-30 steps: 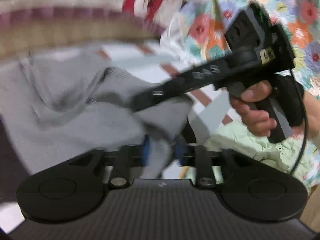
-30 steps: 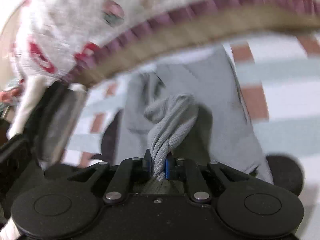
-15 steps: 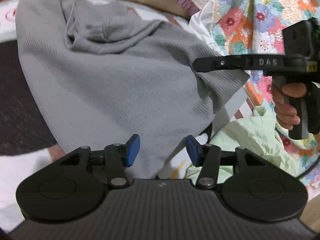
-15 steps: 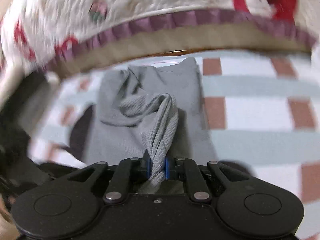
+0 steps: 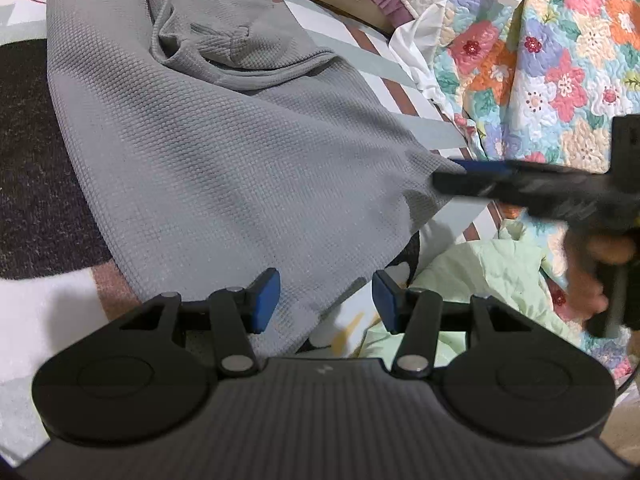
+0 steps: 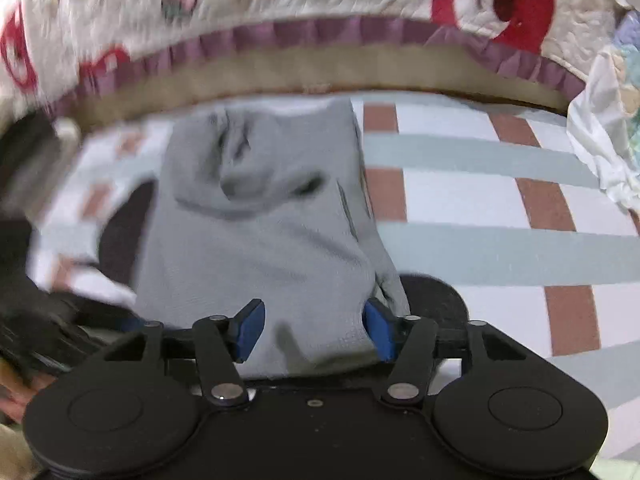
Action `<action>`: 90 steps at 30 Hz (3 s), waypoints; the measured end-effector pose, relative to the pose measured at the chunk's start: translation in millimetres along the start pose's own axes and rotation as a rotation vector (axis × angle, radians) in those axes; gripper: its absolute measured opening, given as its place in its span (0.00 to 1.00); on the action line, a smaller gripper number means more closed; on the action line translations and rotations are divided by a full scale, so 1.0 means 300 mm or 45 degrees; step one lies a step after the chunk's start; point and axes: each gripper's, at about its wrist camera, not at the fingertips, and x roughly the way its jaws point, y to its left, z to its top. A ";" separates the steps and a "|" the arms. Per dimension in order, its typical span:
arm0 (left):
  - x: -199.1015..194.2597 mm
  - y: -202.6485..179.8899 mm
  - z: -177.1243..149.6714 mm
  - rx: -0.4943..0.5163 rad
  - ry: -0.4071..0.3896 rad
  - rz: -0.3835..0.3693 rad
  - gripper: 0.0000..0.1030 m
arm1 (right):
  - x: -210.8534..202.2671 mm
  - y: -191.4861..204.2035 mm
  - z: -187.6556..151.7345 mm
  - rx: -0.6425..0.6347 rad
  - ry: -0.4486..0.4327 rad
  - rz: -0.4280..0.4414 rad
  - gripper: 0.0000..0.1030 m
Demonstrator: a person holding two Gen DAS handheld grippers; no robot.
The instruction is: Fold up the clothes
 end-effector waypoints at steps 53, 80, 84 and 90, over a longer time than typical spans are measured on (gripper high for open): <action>-0.078 0.109 0.152 0.154 -0.461 0.536 0.50 | 0.376 0.053 0.475 -0.415 -0.190 0.151 0.07; -0.083 0.159 0.149 0.068 -0.514 0.539 0.52 | 0.519 0.143 0.593 -0.310 -0.053 0.058 0.54; -0.089 0.174 0.150 0.050 -0.523 0.550 0.54 | 0.545 0.021 0.648 -0.102 -0.110 -0.042 0.55; -0.090 0.202 0.159 -0.022 -0.501 0.569 0.58 | 0.416 -0.056 0.591 -0.025 -0.188 -0.026 0.58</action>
